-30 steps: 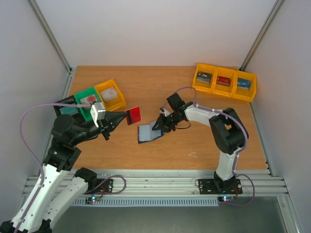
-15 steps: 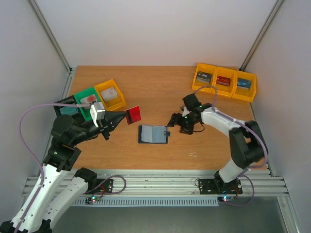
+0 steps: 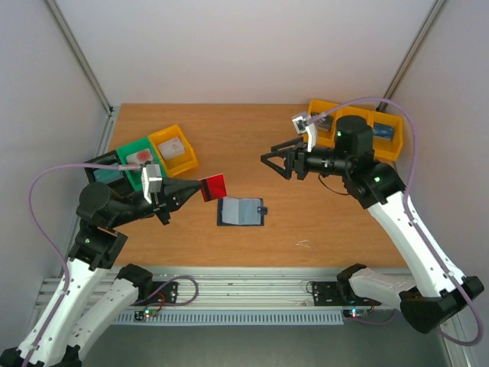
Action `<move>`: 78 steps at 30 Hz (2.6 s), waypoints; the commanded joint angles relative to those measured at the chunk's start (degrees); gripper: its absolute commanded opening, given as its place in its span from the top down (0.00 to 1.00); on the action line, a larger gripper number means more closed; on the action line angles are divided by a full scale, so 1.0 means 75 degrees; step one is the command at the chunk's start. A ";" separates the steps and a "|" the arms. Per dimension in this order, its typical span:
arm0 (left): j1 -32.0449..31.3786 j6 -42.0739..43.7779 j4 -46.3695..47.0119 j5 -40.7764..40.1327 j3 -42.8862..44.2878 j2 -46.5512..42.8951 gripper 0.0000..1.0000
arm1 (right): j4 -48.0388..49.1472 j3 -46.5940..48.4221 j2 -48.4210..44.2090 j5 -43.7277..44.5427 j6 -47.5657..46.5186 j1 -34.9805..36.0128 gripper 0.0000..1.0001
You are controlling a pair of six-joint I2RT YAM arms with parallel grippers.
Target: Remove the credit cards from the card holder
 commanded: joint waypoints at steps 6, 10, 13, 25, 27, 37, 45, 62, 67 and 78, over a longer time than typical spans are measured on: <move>0.0033 -0.0501 0.0613 0.0610 0.0291 0.0032 1.00 | 0.1443 0.0643 0.0063 -0.1912 -0.0693 0.1951 0.40; 0.0027 -0.0590 0.0644 0.0630 0.0317 0.0061 1.00 | 0.0815 0.0946 0.0362 -0.1130 -0.1515 0.2648 0.45; 0.0033 -0.0593 0.0655 0.0625 0.0329 0.0075 1.00 | 0.0673 0.0968 0.0599 -0.0811 -0.1685 0.2905 0.46; 0.0033 -0.0634 0.0691 0.0615 0.0277 0.0074 1.00 | 0.0400 0.1096 0.1059 -0.0926 -0.1737 0.3147 0.92; 0.0033 -0.0634 0.0691 0.0612 0.0271 0.0081 1.00 | 0.0408 0.1096 0.1030 -0.0882 -0.1769 0.3148 0.99; 0.0055 -0.0426 -0.0050 -0.1304 -0.0265 -0.0104 0.02 | -0.1271 0.1921 0.1186 0.0883 -0.2841 0.2987 0.99; 0.0804 -0.1164 -0.0896 -0.4369 -0.1520 -0.0280 0.01 | -0.7205 0.4511 0.3510 0.4475 -0.5903 0.2633 0.99; 0.3263 -0.2129 -0.1461 -0.3955 -0.2977 -0.1108 0.01 | -0.4684 0.2350 0.4637 0.8294 -0.9719 -0.1818 0.99; 0.3766 -0.2118 -0.0963 -0.3120 -0.2568 -0.0744 0.01 | -0.3283 0.3246 0.5571 0.8448 -1.0662 -0.2730 0.99; 0.4005 -0.1246 -0.0320 -0.2668 -0.0829 0.1468 0.01 | -0.1045 0.5103 0.7802 0.8770 -1.2343 -0.3972 0.99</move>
